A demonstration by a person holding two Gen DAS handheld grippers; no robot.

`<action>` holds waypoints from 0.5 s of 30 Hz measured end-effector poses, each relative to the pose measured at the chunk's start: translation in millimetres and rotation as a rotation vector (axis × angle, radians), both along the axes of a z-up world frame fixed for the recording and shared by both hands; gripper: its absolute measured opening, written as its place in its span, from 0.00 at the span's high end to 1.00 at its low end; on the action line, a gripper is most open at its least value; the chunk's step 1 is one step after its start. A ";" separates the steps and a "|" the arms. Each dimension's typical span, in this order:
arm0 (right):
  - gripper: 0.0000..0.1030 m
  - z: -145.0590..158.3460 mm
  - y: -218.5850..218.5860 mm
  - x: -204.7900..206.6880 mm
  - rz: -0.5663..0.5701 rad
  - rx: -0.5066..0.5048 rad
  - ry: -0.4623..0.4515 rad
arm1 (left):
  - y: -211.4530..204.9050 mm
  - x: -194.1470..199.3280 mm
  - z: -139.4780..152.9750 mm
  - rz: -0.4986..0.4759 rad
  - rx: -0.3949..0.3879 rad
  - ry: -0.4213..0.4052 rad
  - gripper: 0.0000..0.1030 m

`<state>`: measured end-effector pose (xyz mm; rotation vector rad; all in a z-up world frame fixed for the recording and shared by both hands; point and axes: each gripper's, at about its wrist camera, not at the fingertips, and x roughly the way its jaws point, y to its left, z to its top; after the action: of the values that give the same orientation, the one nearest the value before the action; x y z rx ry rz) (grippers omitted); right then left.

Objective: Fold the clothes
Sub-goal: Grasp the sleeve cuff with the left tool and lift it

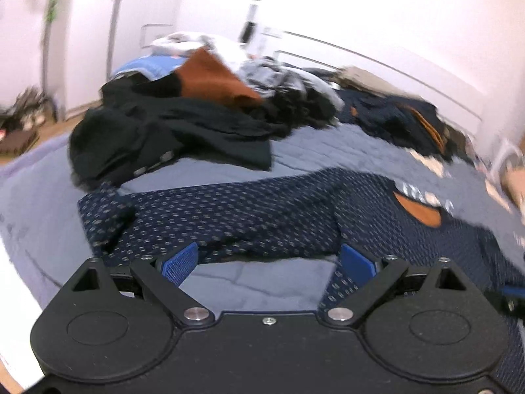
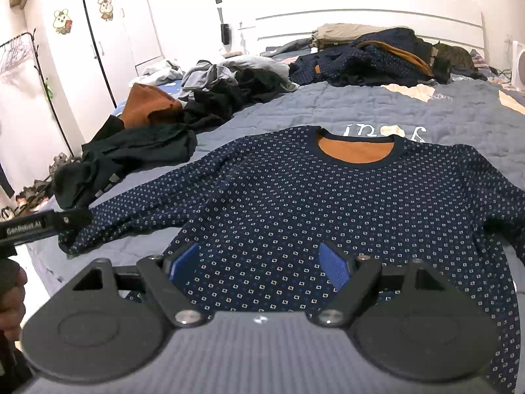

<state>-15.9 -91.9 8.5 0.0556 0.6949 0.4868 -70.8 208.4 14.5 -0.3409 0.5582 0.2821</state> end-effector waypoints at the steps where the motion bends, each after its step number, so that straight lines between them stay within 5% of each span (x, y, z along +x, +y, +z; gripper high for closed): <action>1: 0.23 0.3 -1.0 0.0 -0.001 0.008 0.003 | 6.7 -0.4 0.0 0.028 -0.017 -0.002 0.09; 8: 0.23 0.8 -5.2 0.1 -0.002 0.037 0.013 | 60.6 -4.2 1.2 0.207 -0.154 -0.031 0.09; 15: 0.23 0.1 -7.9 0.9 0.011 0.074 0.038 | 105.0 1.9 11.2 0.265 -0.145 -0.015 0.09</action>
<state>-14.9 -99.7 8.6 0.1308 0.7151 0.5227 -68.9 313.4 25.7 -0.5589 0.5199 0.4952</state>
